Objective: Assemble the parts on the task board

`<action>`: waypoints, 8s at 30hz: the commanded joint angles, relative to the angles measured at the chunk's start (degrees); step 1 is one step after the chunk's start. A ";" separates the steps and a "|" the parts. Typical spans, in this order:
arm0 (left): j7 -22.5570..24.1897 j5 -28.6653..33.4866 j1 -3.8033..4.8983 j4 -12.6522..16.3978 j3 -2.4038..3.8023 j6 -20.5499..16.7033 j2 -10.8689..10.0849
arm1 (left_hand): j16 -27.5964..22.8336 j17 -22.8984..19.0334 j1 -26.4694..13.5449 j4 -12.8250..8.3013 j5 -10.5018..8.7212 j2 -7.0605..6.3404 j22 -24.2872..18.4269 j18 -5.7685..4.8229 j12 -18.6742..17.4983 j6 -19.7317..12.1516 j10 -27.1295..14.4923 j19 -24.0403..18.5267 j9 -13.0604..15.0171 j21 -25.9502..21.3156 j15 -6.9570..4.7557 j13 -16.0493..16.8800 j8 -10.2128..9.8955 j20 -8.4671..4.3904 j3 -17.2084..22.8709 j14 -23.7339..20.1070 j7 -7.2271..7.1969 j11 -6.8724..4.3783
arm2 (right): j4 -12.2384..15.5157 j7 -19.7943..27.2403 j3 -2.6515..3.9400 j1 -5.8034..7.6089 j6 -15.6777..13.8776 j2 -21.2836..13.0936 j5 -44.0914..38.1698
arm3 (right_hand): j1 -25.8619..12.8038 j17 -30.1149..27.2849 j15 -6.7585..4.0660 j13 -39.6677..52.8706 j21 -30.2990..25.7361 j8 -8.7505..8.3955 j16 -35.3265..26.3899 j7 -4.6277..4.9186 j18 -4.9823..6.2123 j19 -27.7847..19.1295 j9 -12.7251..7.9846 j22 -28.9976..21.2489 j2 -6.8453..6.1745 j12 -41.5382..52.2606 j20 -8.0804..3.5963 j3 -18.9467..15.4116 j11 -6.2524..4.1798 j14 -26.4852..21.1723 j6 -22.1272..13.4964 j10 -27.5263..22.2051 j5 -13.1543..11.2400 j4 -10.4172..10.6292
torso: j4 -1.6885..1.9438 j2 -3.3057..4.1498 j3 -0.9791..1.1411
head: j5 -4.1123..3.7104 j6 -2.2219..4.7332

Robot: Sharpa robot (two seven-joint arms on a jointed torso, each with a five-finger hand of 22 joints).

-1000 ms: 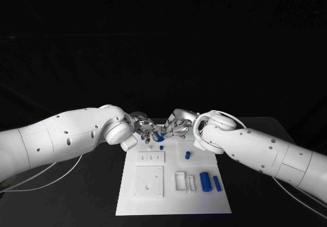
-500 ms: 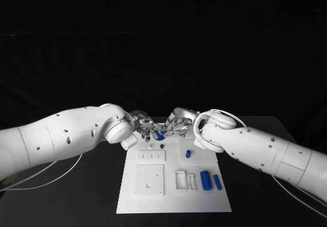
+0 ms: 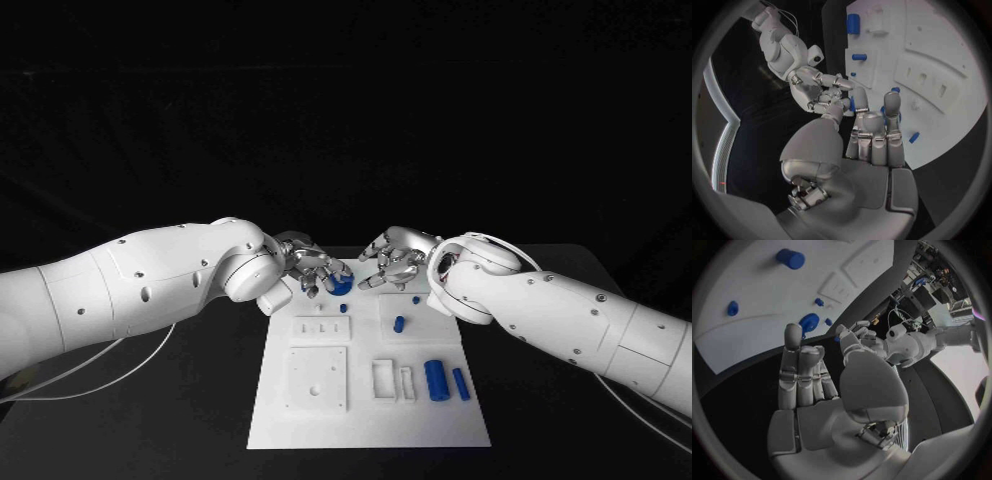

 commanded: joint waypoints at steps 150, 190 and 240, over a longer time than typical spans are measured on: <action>-12.32 -23.84 -6.51 5.59 -2.41 -2.34 -2.32 | 7.78 15.42 -5.34 -5.85 5.07 0.51 21.67 -1.13 12.63 9.27 2.79 8.82 20.56 -14.41 -0.71 4.04 0.06 -0.55 3.90 5.39 -5.43 -1.36 | -8.31 10.42 6.50 0.51 -8.50 -5.46 11.08 | 0.82 -4.21 0.35 -9.00 -4.47 -0.35 -2.49 0.46 0.73 1.58 -0.15 -0.76 0.67 2.97 0.84 0.92 0.22 -2.99 -2.92 -3.08 6.71 0.59 | -0.05 -0.84 0.87 | 1.47 -6.37; -11.60 -23.13 -6.51 4.26 -2.39 -0.63 -1.44 | 9.02 17.39 -6.09 -5.40 4.44 1.39 21.78 -0.83 14.21 11.72 2.80 8.82 24.61 -14.11 -0.50 3.61 0.09 -0.03 3.94 5.62 -6.18 -1.60 | -9.14 10.21 6.50 0.22 -7.70 -5.04 10.91 | 0.67 -4.29 0.31 -9.10 -4.54 -0.34 -2.55 0.46 0.69 1.53 -0.15 -0.81 0.69 2.85 0.80 1.32 0.19 -3.05 -2.98 -3.12 8.54 -0.22 | -0.04 -0.82 0.89 | 1.34 -6.77; -11.02 -23.19 -6.43 1.82 -2.34 2.97 0.23 | 10.07 19.18 -6.39 -4.81 2.73 2.63 21.76 -0.04 16.48 13.18 2.81 8.55 26.84 -13.42 -0.14 0.71 0.07 0.92 3.87 5.84 -6.58 -1.69 | -9.86 10.01 6.49 -0.36 -6.84 -4.67 10.76 | 0.52 -4.36 0.31 -9.15 -4.66 -0.35 -2.61 0.48 0.66 1.49 -0.16 -0.82 0.78 2.74 0.79 1.89 0.18 -3.14 -3.16 -3.21 9.37 -1.09 | -0.01 -0.84 0.86 | 0.90 -7.05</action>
